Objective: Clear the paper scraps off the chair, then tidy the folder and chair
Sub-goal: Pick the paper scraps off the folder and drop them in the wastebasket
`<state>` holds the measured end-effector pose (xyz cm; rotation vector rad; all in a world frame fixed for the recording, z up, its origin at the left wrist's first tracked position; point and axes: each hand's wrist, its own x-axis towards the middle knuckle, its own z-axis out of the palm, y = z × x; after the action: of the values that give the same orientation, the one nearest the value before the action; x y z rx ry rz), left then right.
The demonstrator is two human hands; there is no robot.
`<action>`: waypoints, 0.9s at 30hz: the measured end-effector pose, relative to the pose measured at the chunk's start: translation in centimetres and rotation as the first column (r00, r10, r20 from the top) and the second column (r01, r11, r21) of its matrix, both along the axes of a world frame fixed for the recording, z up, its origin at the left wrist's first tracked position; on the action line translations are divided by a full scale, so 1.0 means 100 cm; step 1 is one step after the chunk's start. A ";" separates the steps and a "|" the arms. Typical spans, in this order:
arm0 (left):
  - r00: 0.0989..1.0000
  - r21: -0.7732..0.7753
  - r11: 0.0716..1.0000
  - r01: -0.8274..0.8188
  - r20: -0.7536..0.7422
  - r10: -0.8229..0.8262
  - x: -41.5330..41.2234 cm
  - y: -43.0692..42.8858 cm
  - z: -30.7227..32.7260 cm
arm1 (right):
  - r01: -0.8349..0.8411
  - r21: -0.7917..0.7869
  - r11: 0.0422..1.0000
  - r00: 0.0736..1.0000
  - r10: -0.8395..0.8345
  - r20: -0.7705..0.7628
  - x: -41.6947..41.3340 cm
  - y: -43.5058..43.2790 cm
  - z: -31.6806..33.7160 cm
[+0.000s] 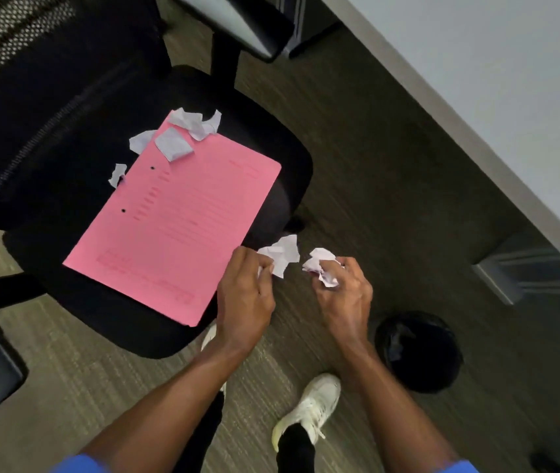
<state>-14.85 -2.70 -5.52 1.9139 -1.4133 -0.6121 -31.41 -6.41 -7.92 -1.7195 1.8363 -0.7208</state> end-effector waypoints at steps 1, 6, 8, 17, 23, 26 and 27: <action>0.999 -0.007 1.000 0.031 -0.013 -0.031 -0.014 -0.001 0.000 | 0.027 0.013 1.000 1.000 -0.027 0.004 -0.014 0.005 -0.001; 0.975 -0.024 0.978 0.207 -0.073 -0.208 -0.093 -0.002 -0.005 | 0.180 0.118 0.977 0.982 -0.172 -0.074 -0.091 0.036 -0.014; 0.958 -0.019 0.961 0.278 -0.074 -0.278 -0.127 0.002 -0.009 | 0.229 0.158 0.960 0.973 -0.224 -0.053 -0.121 0.053 -0.022; 0.884 0.207 0.860 0.467 -0.081 -0.460 -0.259 0.032 -0.064 | 0.469 0.376 0.799 0.858 -0.513 0.022 -0.248 0.127 -0.077; 0.800 0.310 0.752 0.581 -0.046 -0.599 -0.310 0.041 -0.121 | 0.513 0.321 0.796 0.856 -0.502 -0.122 -0.301 0.140 -0.105; 0.758 0.387 0.699 0.601 0.003 -0.653 -0.329 0.041 -0.141 | 0.468 0.333 0.819 0.884 -0.442 -0.154 -0.322 0.142 -0.117; 0.746 0.399 0.686 0.609 0.007 -0.666 -0.335 0.041 -0.146 | 0.452 0.327 0.830 0.892 -0.421 -0.166 -0.329 0.143 -0.121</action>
<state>-48.36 1.42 -20.13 1.7223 -2.2373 -1.1555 -64.26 7.85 -20.02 -1.1202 2.2930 -0.4384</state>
